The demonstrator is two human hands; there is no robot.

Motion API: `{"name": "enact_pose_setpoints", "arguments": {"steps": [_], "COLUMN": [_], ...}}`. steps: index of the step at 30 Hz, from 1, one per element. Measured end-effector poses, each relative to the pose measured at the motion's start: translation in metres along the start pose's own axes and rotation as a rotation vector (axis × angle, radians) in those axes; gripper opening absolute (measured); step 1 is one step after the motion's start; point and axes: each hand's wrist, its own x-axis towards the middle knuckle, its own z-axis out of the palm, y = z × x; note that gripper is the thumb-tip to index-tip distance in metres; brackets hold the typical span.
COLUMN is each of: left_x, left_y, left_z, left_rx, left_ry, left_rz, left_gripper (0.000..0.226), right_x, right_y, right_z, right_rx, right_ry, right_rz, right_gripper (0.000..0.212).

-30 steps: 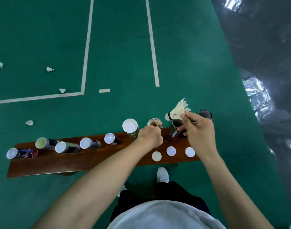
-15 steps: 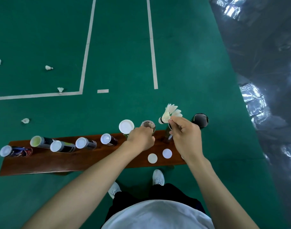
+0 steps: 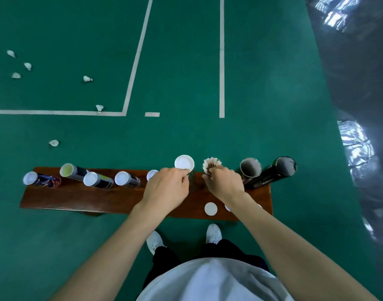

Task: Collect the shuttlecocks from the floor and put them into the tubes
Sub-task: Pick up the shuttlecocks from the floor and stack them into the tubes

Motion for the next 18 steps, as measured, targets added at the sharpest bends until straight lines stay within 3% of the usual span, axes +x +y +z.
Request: {"name": "enact_pose_setpoints", "arguments": {"steps": [7, 18], "left_x": [-0.015, -0.017], "left_y": [-0.010, -0.008], "left_z": [0.000, -0.007], "left_rx": [-0.061, -0.081], "left_ry": [-0.013, -0.053], "left_rz": [-0.098, -0.105], "left_gripper": [0.028, 0.029], "right_x": [0.011, 0.018], "right_y": [-0.004, -0.006], "right_z": [0.019, 0.023], "right_rx": [-0.122, -0.221], "right_ry": [-0.041, -0.128], "right_rz": [-0.007, 0.042], "right_gripper": [0.029, 0.019]}}
